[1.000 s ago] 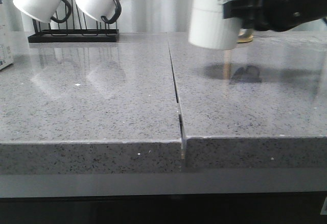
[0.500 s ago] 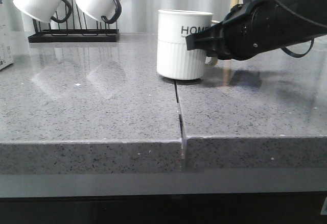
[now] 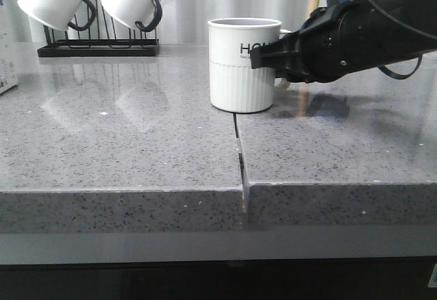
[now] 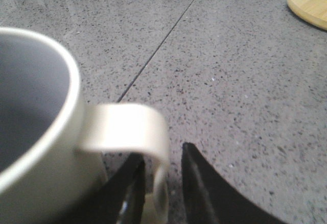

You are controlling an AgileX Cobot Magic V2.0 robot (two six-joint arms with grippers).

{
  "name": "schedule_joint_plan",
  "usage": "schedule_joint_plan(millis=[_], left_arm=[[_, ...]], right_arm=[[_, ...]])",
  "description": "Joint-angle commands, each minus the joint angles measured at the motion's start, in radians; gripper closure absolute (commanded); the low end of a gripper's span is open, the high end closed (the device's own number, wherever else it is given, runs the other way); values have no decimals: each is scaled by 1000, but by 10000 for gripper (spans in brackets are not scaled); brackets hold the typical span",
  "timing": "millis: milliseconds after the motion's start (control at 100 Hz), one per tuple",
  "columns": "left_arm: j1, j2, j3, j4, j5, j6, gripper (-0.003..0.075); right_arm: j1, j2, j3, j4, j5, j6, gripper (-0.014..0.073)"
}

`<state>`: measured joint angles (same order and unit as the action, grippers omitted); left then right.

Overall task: Place milk next to cup
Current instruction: 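Carry the mug toward the table center and set it down, release, then reach the left gripper to the milk carton and grasp it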

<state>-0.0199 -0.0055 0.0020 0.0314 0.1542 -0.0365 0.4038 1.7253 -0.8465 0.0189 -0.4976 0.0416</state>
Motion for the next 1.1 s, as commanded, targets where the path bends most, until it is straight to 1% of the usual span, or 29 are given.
schedule_joint_plan(millis=[0,130,250,320,490,600,720,890,1090], left_arm=[[0,-31,42,-7,-76,-10,741],[0,-31,42,-7,-76,-10,741],[0,-31,42,-7,-76,-10,741],[0,-31,42,-7,-76,-10,741],[0,-31,42,-7,-76,-10,741],[0,-31,42,-7,-76,-10,741],[0,-31,42,-7,-76,-10,741],[0,-31,42,-7,-76,-10,741],[0,-31,42,-7,-76,-10,741]], right_arm=[[2,-80,7,-1,-76,-4,378],[1,-155,69,-1,-71,-7,378],[1,-262,144,-1,-20,-8,389],[1,-336,196,-1,14,-8,434],[1,-553,323,-1,99,-8,591],[1,-712,375,-1,164,-8,644],[1,-880,407,-1,291,-8,652],[1,-1121,409,-1,566,-8,652],[1,-1376,409,-1,800,-8,652]])
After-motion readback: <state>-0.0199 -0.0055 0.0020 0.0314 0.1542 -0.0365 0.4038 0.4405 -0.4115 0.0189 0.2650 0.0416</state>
